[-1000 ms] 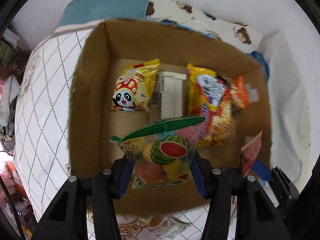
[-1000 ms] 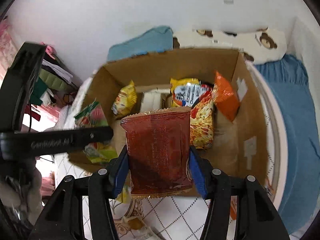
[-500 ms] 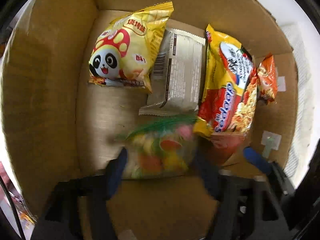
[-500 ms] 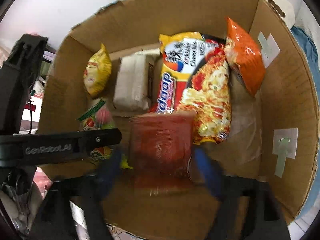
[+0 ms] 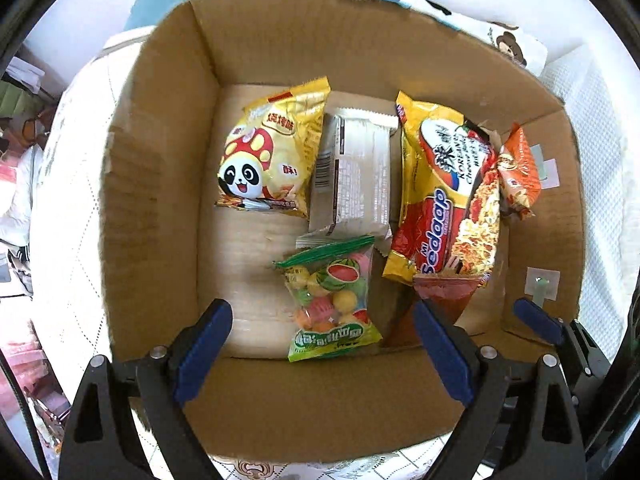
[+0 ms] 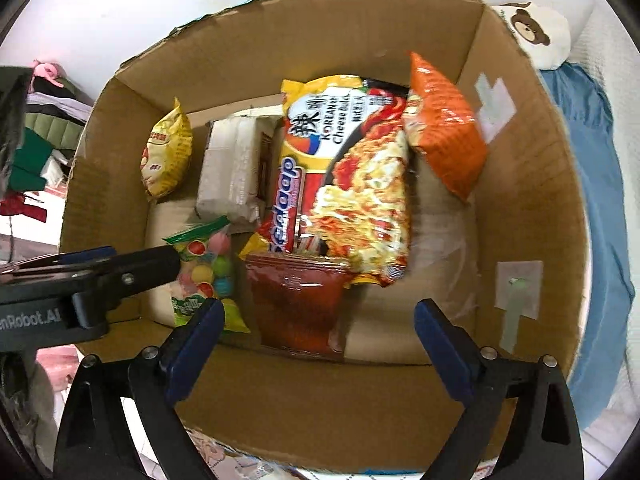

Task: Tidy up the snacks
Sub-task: 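Carry both packs into the box and open both grippers, then move both grippers back toward the remaining snacks on the bed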

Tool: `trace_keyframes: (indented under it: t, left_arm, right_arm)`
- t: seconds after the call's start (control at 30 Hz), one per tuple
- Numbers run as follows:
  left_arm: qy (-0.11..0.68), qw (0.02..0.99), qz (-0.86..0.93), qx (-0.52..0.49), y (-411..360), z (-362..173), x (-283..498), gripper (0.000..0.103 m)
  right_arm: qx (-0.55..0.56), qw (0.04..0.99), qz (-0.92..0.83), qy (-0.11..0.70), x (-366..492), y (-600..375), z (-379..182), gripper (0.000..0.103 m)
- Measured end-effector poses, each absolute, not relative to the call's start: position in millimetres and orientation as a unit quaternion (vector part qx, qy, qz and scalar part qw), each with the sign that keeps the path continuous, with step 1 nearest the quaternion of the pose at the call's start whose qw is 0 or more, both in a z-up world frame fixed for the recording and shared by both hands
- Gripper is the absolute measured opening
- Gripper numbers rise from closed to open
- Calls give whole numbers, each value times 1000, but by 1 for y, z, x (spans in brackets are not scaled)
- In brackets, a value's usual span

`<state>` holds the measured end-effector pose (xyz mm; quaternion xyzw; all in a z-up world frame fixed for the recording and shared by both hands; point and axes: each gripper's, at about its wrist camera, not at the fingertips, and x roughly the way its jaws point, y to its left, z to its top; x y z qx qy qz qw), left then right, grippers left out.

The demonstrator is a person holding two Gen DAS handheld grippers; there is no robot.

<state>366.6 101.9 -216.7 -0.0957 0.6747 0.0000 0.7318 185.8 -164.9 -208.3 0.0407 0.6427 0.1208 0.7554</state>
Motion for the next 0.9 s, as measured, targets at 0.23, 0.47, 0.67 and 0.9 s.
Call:
trace_keyframes:
  t: [0.23,0.47,0.67,0.9]
  left_arm:
    - [651,753,3,-91,95,-197,346,93]
    - [614,785,18,-79,108,-177,326,93]
    - [571,817,25,-72,103,-153,302,93]
    - [517,853,30,-61,97,-115,263,93]
  right_arm:
    - [31,771,114,626,175,-178,-185,98]
    - [22,799,104,592,157,-187,-160,98]
    - [16,828,102,552,139,-187,-132,98]
    - [20,860,103,500,104,-197,-88,98]
